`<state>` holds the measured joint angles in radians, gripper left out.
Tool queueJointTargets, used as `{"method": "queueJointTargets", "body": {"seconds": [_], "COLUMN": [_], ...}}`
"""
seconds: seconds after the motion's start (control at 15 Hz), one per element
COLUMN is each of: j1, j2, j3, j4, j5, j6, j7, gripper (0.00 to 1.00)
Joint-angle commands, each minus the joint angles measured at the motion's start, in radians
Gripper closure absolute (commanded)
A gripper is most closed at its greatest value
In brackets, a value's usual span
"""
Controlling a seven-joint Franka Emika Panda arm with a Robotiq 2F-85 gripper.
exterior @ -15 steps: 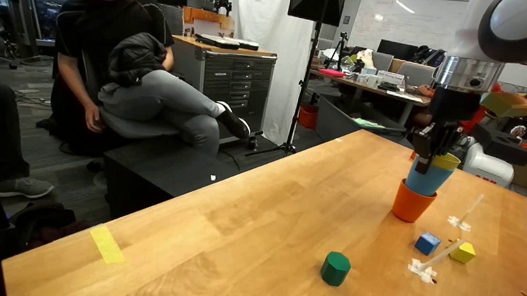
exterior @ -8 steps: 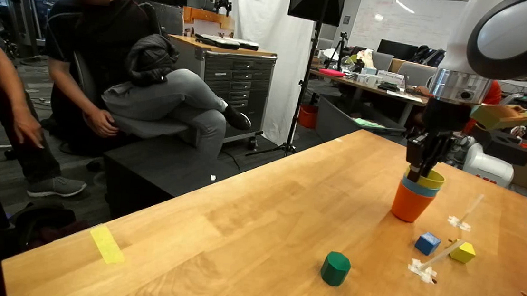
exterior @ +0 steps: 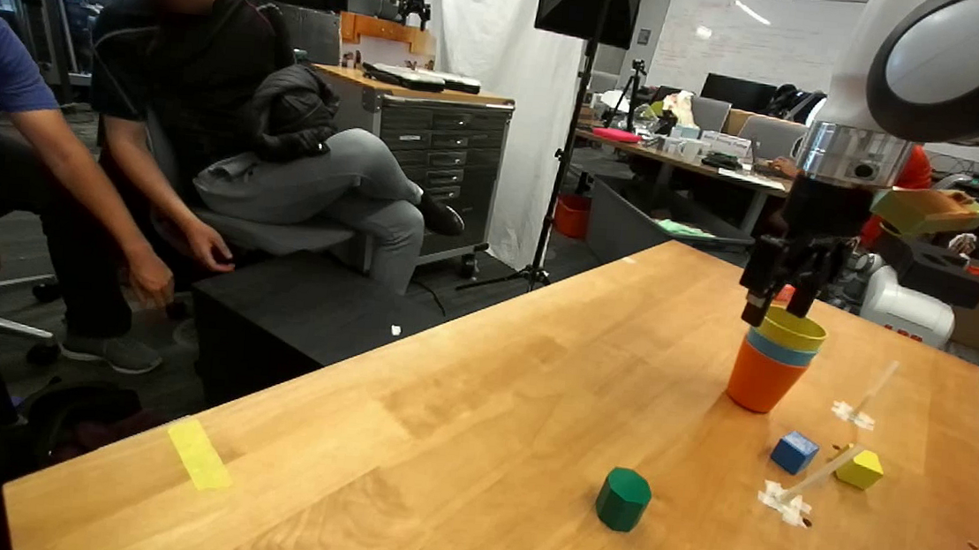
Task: Stack the cups
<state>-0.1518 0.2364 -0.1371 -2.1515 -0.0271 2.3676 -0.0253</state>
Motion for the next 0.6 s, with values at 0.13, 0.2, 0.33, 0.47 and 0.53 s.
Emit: {"method": "queueJointTargets", "body": {"seconds": [0.13, 0.2, 0.33, 0.47, 0.53], "j1": [-0.006, -0.004, 0.002, 0.015, 0.023], "j2": [-0.153, -0.186, -0.255, -0.324, -0.356], "j3": [0.023, 0.026, 0.031, 0.030, 0.029], "j4": [-0.035, -0.043, -0.065, -0.099, -0.120], "j5": [0.069, 0.078, 0.100, 0.109, 0.101], "j6": [-0.023, -0.038, -0.070, -0.112, -0.138], "j7": [-0.103, -0.133, -0.206, -0.282, -0.321], "gripper": [0.00, 0.00, 0.00, 0.00, 0.00]}}
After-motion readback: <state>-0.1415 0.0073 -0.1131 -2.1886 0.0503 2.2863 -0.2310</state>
